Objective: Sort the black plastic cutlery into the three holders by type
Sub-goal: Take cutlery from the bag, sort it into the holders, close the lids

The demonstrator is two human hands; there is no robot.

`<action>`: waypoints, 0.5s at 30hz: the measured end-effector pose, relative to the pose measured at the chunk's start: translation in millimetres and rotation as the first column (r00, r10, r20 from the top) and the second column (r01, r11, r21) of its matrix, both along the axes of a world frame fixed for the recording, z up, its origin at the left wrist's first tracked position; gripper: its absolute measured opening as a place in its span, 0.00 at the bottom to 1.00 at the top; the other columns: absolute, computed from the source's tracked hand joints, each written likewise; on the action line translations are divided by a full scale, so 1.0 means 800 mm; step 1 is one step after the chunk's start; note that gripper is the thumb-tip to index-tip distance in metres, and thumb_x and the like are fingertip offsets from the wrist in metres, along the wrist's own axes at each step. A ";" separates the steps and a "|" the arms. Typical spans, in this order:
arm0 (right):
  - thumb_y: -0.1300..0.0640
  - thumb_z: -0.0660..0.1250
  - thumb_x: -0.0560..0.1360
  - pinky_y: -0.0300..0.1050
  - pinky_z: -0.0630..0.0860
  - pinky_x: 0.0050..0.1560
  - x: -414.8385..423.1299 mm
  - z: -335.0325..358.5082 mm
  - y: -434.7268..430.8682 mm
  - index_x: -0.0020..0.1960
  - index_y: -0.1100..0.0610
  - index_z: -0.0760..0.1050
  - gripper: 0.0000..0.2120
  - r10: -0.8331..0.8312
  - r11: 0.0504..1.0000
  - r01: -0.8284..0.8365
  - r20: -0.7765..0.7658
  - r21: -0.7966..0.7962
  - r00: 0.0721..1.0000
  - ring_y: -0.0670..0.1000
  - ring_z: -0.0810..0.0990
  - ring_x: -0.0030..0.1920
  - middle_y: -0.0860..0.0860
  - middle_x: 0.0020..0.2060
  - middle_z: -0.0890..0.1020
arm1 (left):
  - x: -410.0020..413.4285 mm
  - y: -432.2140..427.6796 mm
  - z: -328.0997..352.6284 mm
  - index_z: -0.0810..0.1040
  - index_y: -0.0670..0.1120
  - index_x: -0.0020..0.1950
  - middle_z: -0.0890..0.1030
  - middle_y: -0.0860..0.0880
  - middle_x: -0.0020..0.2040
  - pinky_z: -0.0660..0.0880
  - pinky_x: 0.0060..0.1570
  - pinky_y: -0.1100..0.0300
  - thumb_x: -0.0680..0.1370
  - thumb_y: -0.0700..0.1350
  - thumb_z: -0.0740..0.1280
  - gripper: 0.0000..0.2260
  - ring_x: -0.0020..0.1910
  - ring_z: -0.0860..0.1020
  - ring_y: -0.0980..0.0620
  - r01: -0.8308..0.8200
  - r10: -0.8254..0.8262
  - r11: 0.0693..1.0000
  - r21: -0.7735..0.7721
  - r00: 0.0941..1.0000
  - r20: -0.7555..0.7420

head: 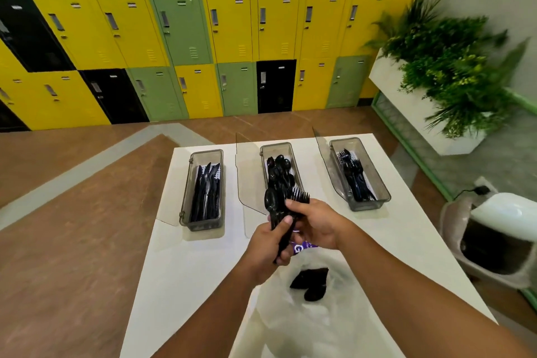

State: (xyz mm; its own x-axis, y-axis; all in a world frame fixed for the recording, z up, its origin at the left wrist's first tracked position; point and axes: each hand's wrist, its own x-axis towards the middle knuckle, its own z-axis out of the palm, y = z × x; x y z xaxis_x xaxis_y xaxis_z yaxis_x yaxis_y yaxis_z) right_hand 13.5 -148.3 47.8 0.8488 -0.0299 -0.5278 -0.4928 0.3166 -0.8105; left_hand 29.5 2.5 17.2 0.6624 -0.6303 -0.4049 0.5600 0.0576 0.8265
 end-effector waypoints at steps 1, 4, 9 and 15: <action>0.55 0.67 0.80 0.44 0.72 0.24 -0.001 -0.002 -0.003 0.62 0.71 0.74 0.20 -0.034 0.999 0.034 0.001 0.002 0.999 0.56 0.74 0.27 0.71 0.51 0.80 | -0.001 -0.005 0.001 0.76 0.34 0.61 0.79 0.45 0.36 0.58 0.25 0.64 0.84 0.49 0.61 0.18 0.23 0.66 0.54 0.010 -0.010 1.000 0.004 1.000 0.007; 0.59 0.64 0.81 0.45 0.74 0.24 -0.002 -0.002 -0.021 0.56 0.69 0.75 0.13 -0.168 0.986 0.168 -0.001 0.010 0.986 0.57 0.76 0.29 0.66 0.45 0.81 | -0.003 -0.024 0.000 0.79 0.37 0.59 0.78 0.44 0.37 0.58 0.26 0.63 0.84 0.50 0.61 0.17 0.24 0.65 0.54 0.031 -0.032 0.999 0.021 0.999 0.028; 0.61 0.63 0.81 0.53 0.82 0.40 -0.004 0.003 -0.051 0.52 0.61 0.74 0.03 -0.347 0.938 0.347 0.013 0.005 0.938 0.57 0.83 0.35 0.58 0.38 0.85 | -0.003 -0.053 -0.004 0.77 0.47 0.65 0.77 0.45 0.37 0.58 0.26 0.64 0.84 0.48 0.61 0.12 0.26 0.63 0.54 0.002 -0.002 1.000 -0.005 1.000 0.026; 0.57 0.67 0.79 0.45 0.76 0.28 -0.023 -0.003 -0.074 0.50 0.62 0.78 0.07 -0.303 0.949 0.298 0.036 0.104 0.952 0.56 0.81 0.35 0.59 0.42 0.83 | -0.007 -0.089 0.000 0.78 0.44 0.54 0.74 0.45 0.36 0.60 0.24 0.65 0.84 0.45 0.61 0.08 0.26 0.63 0.55 0.031 -0.031 0.999 -0.007 0.996 0.086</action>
